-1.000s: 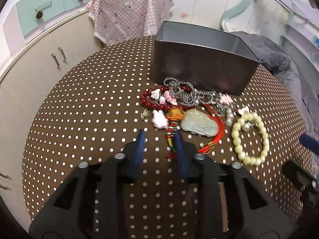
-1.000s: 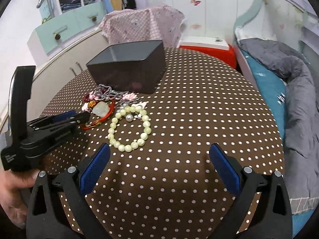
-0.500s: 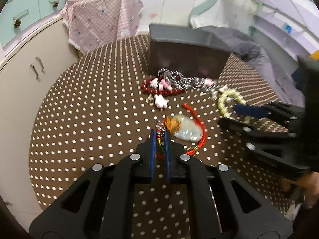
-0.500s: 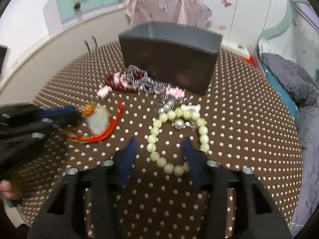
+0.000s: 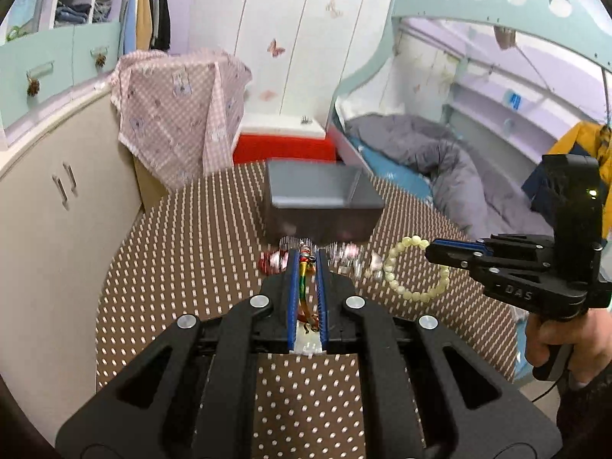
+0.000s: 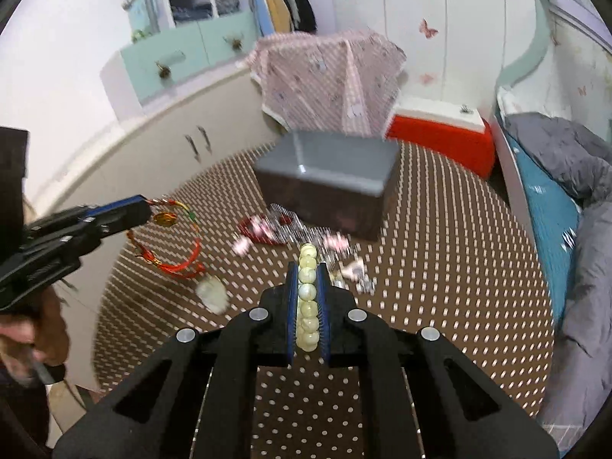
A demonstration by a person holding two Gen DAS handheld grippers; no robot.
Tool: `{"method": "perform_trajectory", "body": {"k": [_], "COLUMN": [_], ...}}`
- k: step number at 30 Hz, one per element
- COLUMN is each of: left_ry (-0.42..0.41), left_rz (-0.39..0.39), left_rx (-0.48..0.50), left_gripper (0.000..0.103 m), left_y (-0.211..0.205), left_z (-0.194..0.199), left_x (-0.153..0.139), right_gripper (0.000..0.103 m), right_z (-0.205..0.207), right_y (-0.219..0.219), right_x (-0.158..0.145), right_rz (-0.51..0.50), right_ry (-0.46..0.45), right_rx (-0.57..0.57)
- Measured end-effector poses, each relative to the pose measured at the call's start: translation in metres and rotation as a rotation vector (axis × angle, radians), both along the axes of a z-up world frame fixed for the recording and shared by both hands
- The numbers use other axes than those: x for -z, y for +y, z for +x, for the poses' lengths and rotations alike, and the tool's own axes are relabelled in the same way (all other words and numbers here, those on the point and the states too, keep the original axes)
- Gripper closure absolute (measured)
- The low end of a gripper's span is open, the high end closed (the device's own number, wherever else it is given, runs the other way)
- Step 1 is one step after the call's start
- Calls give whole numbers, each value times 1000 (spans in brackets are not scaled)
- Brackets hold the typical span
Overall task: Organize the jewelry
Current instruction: 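Carry both pieces into the grey metal box and open both tools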
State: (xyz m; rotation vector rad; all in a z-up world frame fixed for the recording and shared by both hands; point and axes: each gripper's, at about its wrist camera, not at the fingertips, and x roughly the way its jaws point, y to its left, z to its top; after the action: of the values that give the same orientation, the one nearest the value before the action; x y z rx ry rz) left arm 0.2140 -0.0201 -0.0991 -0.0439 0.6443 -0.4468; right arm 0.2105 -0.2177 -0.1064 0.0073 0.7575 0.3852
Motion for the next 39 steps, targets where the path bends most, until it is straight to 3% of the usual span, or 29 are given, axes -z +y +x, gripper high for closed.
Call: {"method": "perform_trajectory", "body": {"k": [8, 13, 20, 24, 25, 26, 27, 28, 29, 30, 31, 39], "left_ry": [-75, -83, -36, 12, 28, 38, 39, 17, -27, -28, -21, -79], "left_rz": [-21, -20, 14, 75, 100, 109, 104, 91, 68, 67, 69, 42], "left_rx": [2, 7, 10, -2, -16, -22, -37, -59, -83, -88, -104, -192], "left_gripper": [94, 94, 94, 93, 85, 69, 18, 6, 6, 6, 6, 6], "left_y": [-12, -25, -45, -57, -59, -59, -57, -53, -46, -44, -39, -6], "left_z": [25, 63, 112, 134, 139, 142, 143, 141, 136, 134, 134, 105], "left_x": [-48, -68, -62, -45, -40, -37, -35, -36, -39, -40, -41, -56], "right_gripper": [95, 95, 95, 95, 93, 91, 88, 77, 65, 28, 9, 8], "right_z": [23, 54, 97, 115, 119, 122, 125, 126, 126, 125, 122, 90], "right_y": [-5, -4, -12, -16, -17, -18, -21, -25, -28, -33, -36, -49], "right_x": [-69, -91, -77, -58, -55, -52, -48, -45, -44, -44, -46, -60], "right_rz": [66, 90, 107, 131, 128, 126, 132, 142, 145, 148, 152, 158], "right_ry": [-136, -178, -113, -53, -40, -31, -22, -13, -12, -23, -44, -114], "right_rx": [-68, -89, -67, -44, -31, -15, 7, 24, 52, 81, 103, 202]}}
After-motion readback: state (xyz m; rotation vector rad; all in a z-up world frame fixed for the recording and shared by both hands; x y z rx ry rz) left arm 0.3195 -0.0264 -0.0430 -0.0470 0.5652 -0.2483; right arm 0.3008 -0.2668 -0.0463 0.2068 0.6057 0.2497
